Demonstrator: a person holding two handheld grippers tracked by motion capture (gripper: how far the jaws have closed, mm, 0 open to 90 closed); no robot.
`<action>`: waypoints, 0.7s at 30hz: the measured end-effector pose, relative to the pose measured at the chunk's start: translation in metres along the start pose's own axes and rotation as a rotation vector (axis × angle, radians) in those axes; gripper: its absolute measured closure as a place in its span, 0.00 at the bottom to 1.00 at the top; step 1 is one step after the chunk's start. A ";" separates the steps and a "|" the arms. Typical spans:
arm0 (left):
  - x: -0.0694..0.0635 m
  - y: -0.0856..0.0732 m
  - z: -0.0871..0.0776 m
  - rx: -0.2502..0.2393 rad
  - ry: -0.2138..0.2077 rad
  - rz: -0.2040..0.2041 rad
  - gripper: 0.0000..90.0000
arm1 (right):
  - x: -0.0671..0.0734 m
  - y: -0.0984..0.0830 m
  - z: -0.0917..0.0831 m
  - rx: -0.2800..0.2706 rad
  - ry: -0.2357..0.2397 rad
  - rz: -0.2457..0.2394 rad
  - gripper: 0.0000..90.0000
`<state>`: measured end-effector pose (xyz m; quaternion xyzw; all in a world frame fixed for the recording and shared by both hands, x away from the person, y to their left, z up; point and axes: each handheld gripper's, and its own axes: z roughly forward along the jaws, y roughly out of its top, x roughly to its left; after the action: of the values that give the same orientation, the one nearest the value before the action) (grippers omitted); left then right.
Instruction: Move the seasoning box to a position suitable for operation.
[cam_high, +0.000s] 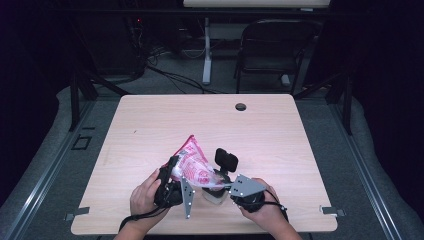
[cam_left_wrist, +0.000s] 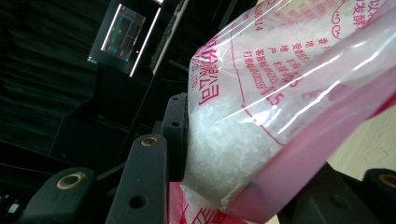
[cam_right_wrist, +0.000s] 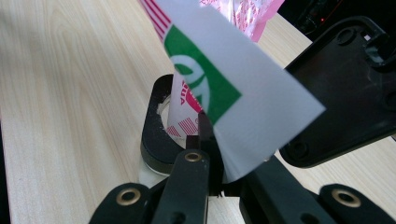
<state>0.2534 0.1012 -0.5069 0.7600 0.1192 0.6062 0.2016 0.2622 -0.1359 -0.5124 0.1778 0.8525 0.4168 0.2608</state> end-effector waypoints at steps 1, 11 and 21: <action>0.000 0.000 0.000 0.000 0.000 0.000 0.75 | 0.000 0.000 0.000 0.000 -0.001 -0.002 1.00; 0.000 0.001 0.000 -0.004 0.005 0.007 0.75 | 0.001 -0.001 0.000 0.001 -0.001 0.000 1.00; 0.000 0.001 0.000 -0.006 0.004 0.011 0.75 | 0.000 -0.002 0.001 0.004 -0.001 0.001 1.00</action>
<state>0.2533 0.1004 -0.5067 0.7588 0.1137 0.6093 0.2002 0.2623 -0.1361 -0.5142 0.1791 0.8531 0.4149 0.2608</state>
